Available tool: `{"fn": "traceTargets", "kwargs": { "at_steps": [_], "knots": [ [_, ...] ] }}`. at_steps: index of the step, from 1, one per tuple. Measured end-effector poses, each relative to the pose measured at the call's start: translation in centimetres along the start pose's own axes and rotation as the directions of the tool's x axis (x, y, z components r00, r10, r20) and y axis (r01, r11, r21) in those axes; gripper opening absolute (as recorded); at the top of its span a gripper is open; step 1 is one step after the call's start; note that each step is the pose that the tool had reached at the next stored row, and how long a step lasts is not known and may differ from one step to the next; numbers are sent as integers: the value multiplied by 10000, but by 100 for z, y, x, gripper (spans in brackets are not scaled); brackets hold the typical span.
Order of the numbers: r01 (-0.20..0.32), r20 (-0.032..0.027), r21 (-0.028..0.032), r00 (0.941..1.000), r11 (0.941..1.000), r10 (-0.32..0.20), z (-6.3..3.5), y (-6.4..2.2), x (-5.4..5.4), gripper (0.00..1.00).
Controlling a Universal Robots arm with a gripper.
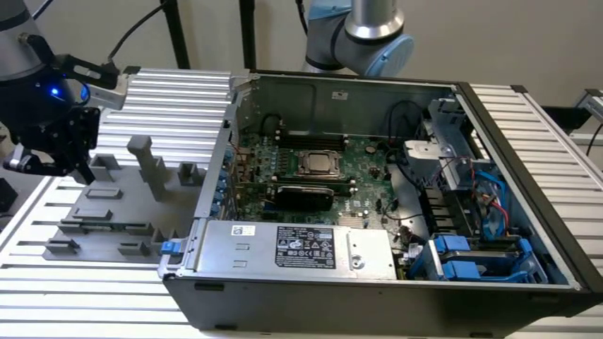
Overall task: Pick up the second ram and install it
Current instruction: 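Pick up the second ram and move it above second insertion slot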
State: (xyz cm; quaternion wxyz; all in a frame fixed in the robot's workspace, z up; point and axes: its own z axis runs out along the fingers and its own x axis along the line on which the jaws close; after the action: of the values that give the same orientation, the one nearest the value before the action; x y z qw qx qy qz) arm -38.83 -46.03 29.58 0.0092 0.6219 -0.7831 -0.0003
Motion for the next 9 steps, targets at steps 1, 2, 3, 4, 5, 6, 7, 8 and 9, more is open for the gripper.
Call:
{"fn": "traceTargets", "kwargs": {
  "at_steps": [1, 2, 3, 4, 5, 6, 7, 8, 9],
  "knots": [
    [181, -2, 3, 9998, 9998, -181, 7, 0, 0, 11],
    [359, -4, 5, 9994, 9994, -359, 15, 0, 0, 11],
    [540, -7, 7, 9985, 9985, -540, 22, 0, 0, 11],
    [730, -9, 10, 9973, 9973, -730, 31, 0, 0, 11],
    [909, -11, 13, 9959, 9959, -909, 39, -1, 0, 11],
    [1088, -13, 15, 9941, 9941, -1088, 47, -1, -1, 11],
    [1266, -16, 17, 9920, 9920, -1266, 55, -1, -1, 11],
    [1446, -18, 20, 9895, 9895, -1446, 65, -1, -1, 11],
    [1622, -21, 23, 9868, 9868, -1622, 74, -1, -1, 11]
  ]
}}
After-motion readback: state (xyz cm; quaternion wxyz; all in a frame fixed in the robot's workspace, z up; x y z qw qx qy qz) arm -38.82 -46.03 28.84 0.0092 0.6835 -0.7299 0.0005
